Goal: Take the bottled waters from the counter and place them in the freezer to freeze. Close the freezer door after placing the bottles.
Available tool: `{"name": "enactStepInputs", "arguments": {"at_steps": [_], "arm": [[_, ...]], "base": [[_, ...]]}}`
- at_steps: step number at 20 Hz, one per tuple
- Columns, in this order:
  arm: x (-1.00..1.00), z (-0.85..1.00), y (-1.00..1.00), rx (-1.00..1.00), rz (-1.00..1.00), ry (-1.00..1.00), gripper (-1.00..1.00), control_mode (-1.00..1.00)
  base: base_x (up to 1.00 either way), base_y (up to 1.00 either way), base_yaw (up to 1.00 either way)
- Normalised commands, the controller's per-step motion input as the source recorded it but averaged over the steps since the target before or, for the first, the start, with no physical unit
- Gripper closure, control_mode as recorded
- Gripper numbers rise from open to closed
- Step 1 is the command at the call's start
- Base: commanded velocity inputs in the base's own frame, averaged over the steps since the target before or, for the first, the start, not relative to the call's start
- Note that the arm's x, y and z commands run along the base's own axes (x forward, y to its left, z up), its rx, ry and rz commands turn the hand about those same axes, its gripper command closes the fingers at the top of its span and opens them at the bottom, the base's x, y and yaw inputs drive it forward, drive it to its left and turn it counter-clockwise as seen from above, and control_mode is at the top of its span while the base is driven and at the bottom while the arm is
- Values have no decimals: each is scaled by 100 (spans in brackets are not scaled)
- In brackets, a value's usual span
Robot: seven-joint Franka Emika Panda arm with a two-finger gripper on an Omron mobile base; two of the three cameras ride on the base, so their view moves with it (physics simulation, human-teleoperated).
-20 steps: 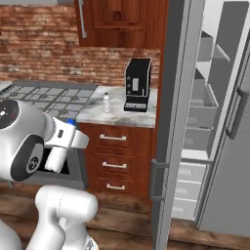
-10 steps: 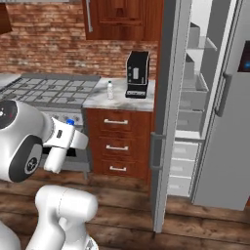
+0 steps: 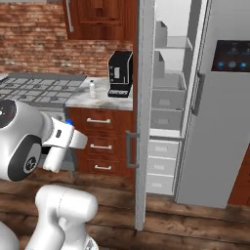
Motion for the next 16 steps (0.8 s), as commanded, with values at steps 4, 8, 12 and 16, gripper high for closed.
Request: {"name": "enactStepInputs", "arguments": {"at_steps": [4, 8, 12, 16], "arm": [[0, 0, 0, 0, 0, 0, 100, 100], [0, 0, 0, 0, 0, 0, 100, 100], [0, 0, 0, 0, 0, 0, 100, 100], [0, 0, 0, 0, 0, 0, 100, 100]], "base": [[0, -78, 0], [0, -77, 0], [5, -71, 3], [13, -66, 3]]}}
